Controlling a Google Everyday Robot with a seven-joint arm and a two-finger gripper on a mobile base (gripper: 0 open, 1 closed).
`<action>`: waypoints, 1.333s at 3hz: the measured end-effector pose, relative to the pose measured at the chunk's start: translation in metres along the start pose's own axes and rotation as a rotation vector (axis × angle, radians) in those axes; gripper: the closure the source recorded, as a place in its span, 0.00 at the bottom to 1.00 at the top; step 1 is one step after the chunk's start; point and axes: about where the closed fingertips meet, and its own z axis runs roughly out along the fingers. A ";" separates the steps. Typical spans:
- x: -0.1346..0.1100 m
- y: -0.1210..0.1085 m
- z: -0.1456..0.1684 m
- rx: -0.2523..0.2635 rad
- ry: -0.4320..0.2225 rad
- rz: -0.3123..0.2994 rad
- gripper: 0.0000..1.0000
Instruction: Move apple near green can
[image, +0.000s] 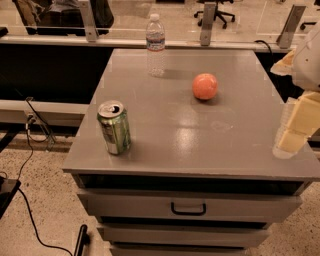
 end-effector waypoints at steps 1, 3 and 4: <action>0.000 0.000 0.000 0.000 0.000 0.000 0.00; -0.002 -0.045 -0.026 0.134 -0.112 -0.039 0.00; -0.025 -0.086 -0.021 0.161 -0.187 -0.089 0.00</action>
Offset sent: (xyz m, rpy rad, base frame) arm 0.0176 -0.0227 0.0437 0.0316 -0.1770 -0.0050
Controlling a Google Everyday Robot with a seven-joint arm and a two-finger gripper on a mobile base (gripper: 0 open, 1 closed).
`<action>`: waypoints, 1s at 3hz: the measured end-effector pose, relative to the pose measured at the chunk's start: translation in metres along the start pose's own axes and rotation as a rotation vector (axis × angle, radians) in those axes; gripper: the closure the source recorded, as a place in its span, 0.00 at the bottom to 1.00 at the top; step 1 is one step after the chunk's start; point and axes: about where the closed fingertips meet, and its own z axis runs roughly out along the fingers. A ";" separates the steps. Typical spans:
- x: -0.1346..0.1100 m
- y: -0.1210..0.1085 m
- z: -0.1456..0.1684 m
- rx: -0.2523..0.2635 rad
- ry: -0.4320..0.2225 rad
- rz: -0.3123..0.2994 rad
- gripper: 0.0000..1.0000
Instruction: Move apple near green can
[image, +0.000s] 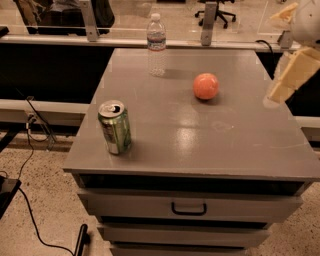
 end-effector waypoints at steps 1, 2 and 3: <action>-0.015 -0.040 0.033 -0.023 -0.078 0.009 0.00; -0.021 -0.072 0.072 -0.054 -0.165 0.062 0.00; -0.025 -0.092 0.112 -0.102 -0.283 0.144 0.00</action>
Offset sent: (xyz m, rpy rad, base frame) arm 0.1626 0.0288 -0.0415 0.3208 0.0713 0.0355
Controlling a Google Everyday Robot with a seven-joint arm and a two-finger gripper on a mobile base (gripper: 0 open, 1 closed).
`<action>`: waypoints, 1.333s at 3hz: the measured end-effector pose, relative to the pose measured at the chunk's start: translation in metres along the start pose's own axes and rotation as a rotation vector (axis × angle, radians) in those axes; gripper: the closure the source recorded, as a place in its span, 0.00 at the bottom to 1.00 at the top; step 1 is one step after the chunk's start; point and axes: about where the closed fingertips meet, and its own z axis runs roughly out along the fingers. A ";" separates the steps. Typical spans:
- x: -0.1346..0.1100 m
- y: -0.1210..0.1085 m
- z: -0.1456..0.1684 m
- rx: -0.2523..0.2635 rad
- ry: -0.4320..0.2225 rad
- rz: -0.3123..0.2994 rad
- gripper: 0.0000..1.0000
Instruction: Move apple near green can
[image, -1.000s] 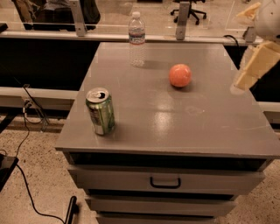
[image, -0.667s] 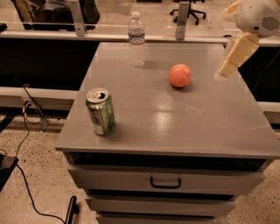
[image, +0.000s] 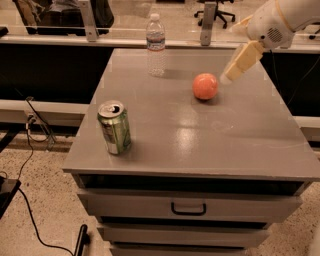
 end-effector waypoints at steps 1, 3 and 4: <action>0.000 -0.008 0.033 -0.048 -0.056 0.043 0.00; 0.015 -0.004 0.086 -0.105 -0.035 0.078 0.00; 0.027 0.002 0.108 -0.130 -0.006 0.096 0.18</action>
Offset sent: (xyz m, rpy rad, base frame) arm 0.0391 0.0332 -0.0779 0.0925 0.1284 0.0105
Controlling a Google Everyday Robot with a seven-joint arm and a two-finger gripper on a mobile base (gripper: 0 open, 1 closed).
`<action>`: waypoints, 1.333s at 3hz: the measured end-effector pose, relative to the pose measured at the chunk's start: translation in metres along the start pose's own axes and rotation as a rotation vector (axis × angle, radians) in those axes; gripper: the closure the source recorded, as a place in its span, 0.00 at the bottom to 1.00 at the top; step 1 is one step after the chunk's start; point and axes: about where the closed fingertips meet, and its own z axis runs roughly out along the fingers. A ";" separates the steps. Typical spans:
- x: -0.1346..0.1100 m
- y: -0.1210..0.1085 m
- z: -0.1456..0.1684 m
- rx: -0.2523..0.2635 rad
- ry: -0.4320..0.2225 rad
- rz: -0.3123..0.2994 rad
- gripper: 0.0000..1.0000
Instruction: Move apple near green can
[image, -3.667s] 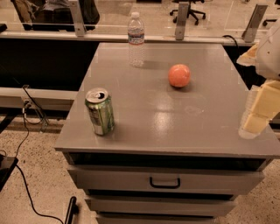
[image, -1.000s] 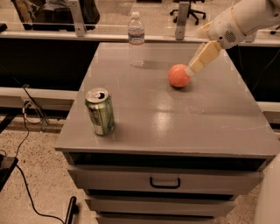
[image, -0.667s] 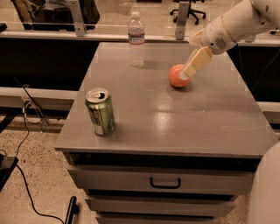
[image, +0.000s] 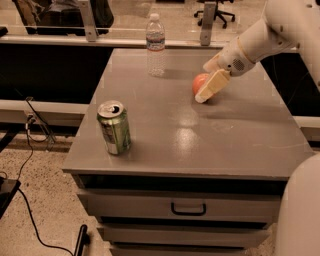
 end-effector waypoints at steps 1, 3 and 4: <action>0.010 -0.001 0.010 -0.011 -0.005 0.022 0.41; -0.005 0.012 0.011 -0.073 -0.065 -0.041 0.88; -0.049 0.049 0.018 -0.125 -0.044 -0.209 1.00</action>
Offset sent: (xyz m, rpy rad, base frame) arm 0.0025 -0.0100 -0.0138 0.1099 0.0187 0.0264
